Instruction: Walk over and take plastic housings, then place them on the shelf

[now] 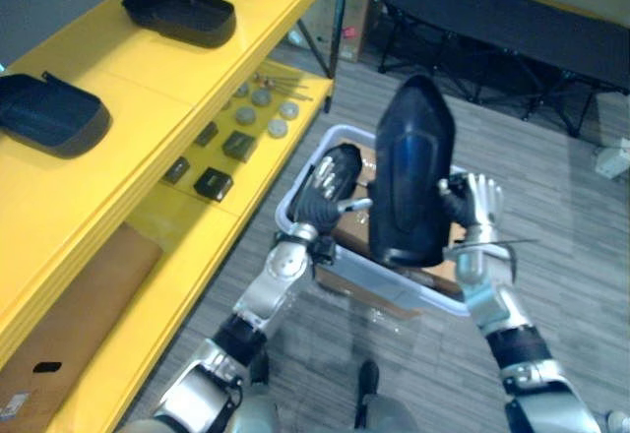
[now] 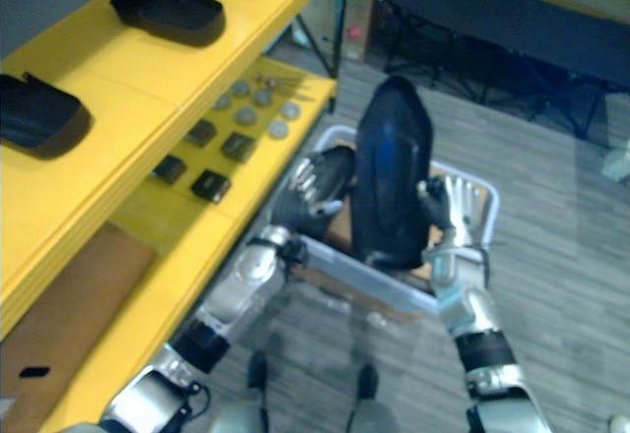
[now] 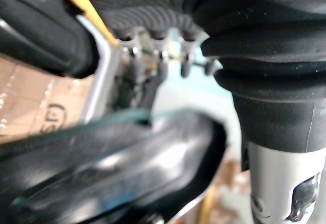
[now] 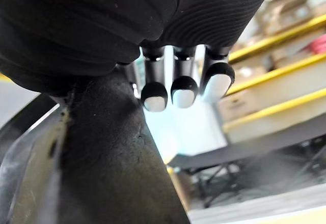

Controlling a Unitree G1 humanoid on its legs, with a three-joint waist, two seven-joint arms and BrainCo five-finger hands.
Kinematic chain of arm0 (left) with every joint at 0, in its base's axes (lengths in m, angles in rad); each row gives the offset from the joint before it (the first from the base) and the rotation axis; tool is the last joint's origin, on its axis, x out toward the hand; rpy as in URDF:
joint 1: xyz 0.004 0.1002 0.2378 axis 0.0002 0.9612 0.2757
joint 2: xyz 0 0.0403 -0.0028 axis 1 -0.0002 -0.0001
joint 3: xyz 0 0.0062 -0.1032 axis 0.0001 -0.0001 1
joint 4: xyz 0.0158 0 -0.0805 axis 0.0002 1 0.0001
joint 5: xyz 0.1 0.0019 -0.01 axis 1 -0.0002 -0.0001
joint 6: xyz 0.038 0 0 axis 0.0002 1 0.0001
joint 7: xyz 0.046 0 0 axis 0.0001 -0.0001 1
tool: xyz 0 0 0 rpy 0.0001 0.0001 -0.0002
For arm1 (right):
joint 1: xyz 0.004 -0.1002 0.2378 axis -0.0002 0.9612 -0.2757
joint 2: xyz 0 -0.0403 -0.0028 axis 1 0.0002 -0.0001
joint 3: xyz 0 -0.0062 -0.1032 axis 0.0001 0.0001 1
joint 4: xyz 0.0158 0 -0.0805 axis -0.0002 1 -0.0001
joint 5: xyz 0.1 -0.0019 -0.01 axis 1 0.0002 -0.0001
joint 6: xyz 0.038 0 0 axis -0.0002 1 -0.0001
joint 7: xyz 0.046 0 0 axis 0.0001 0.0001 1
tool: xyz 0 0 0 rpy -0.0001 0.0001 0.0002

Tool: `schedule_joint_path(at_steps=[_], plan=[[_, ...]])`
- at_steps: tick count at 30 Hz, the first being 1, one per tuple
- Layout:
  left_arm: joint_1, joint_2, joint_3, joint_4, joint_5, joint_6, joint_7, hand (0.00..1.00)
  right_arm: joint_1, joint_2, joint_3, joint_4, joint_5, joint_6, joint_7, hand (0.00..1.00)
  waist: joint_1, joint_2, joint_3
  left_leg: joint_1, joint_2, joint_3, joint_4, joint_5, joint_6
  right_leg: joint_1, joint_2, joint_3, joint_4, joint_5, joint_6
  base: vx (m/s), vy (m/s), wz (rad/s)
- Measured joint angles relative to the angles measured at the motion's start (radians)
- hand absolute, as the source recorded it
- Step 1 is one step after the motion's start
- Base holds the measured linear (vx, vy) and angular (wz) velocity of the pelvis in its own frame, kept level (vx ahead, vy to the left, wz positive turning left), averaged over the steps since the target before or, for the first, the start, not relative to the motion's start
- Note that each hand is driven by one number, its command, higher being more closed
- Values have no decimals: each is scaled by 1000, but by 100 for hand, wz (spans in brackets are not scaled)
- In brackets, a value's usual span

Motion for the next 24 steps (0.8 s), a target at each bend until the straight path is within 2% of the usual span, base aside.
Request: schedule_joint_path(at_steps=[9,15,24], plan=[[-39,-29,-15,125,177,35,44,0,7,39,32,1,-31,13,-2,100,12,-22,-22,10,4,-2,0,-2,-3,15,5,2,-16,5,-4,-18,-7,-2],[-50,-63,-12,179,290,66,116,0,14,41,44,0,-49,23,-4,100,21,-23,-24,10,5,-2,0,-2,-4,15,6,3,-17,6,-4,-12,-5,0],[-54,-81,14,222,300,67,175,0,15,53,82,1,-73,49,-22,100,26,-25,-26,10,4,-2,0,0,-2,16,7,2,-20,8,-3,0,0,0]])
